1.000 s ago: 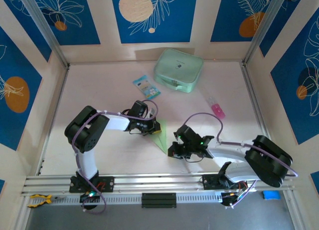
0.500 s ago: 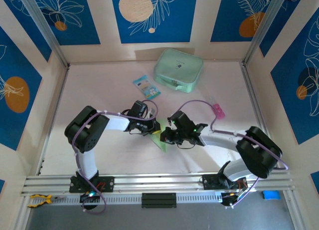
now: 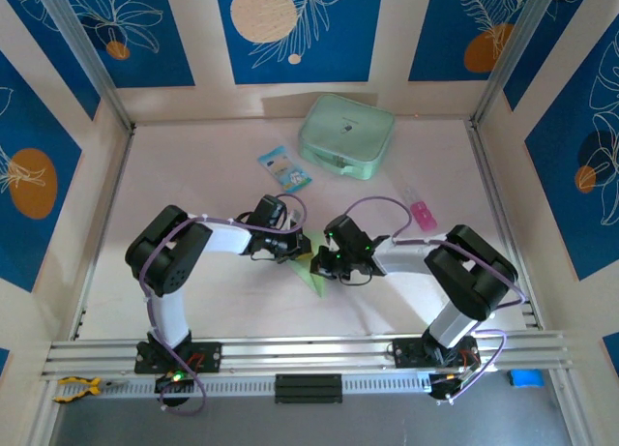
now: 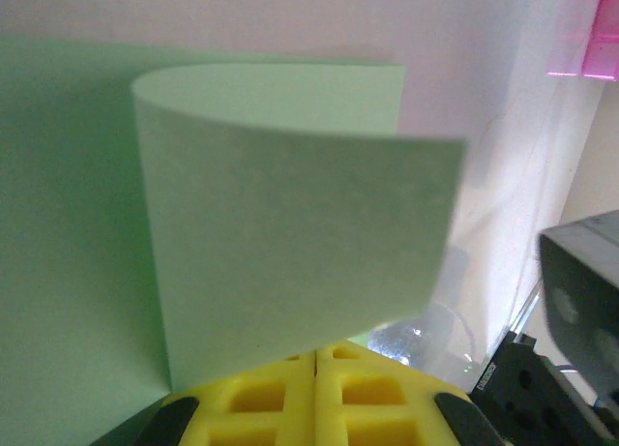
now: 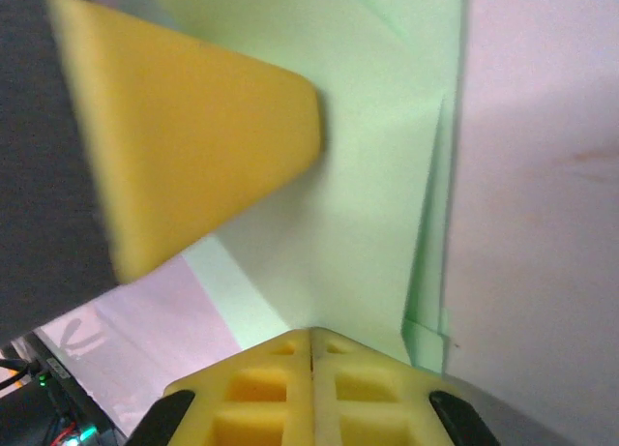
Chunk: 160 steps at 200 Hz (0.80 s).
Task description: Fold a paper plane with a square sheet of paper (pick it up from the middle)
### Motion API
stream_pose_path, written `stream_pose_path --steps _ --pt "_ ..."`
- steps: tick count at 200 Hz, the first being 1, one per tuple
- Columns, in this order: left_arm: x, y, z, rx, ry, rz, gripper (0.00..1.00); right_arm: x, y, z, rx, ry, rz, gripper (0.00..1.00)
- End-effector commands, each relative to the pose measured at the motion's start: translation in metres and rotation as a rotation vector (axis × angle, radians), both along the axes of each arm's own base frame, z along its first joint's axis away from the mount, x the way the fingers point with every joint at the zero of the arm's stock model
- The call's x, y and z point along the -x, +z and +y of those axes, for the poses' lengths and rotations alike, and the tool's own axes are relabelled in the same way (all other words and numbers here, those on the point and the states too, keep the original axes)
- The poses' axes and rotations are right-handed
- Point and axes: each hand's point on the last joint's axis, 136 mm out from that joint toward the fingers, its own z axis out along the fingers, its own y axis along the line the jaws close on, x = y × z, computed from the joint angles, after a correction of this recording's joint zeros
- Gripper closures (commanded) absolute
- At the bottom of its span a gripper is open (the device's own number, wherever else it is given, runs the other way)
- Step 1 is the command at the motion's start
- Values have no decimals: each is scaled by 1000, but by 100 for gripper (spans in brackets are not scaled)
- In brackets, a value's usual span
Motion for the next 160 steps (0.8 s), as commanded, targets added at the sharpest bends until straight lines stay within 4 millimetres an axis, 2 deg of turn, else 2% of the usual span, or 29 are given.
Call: stream_pose_path --steps 1,34,53,72,93,113,160 --pt "4 -2 2 -14 -15 -7 97 27 -26 -18 35 -19 101 94" --pt "-2 23 -5 31 -42 -75 93 41 -42 -27 59 -21 148 94" --pt "0 38 -5 43 -59 -111 93 42 -44 -28 52 -13 152 95" --pt "8 42 -4 32 -83 -124 95 40 -42 -28 36 -5 151 95" --pt "19 32 -2 -2 -105 -91 100 39 -42 -29 29 -3 150 96" --pt "24 19 2 -27 -107 -58 100 39 -42 -30 28 -7 151 96" --pt "24 -11 9 -97 -98 -19 100 42 -45 -34 37 -4 161 97"
